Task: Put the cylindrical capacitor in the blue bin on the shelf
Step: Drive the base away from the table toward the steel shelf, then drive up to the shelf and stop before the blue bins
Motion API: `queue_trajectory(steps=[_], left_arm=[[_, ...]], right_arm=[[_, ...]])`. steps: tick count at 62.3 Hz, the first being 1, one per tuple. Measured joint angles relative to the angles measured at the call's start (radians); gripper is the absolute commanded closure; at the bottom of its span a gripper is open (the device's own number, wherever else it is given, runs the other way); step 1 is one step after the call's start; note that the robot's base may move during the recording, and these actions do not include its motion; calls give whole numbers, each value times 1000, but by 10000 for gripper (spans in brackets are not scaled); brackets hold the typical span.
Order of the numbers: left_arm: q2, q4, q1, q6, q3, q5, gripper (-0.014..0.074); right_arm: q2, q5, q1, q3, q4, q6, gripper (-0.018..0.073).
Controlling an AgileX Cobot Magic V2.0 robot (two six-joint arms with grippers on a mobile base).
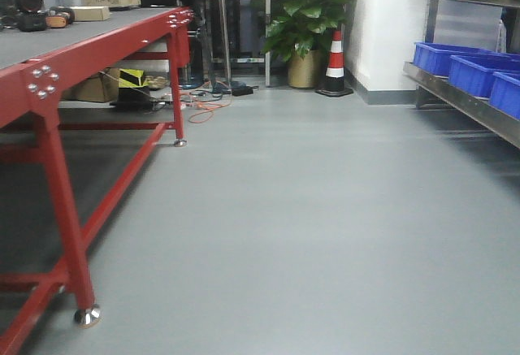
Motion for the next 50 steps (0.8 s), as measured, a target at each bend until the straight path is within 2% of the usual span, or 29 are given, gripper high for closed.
queue_trajectory(steps=[50], left_arm=[[0, 0, 0, 0, 0, 0, 708]], right_arm=[[0, 0, 0, 0, 0, 0, 713]])
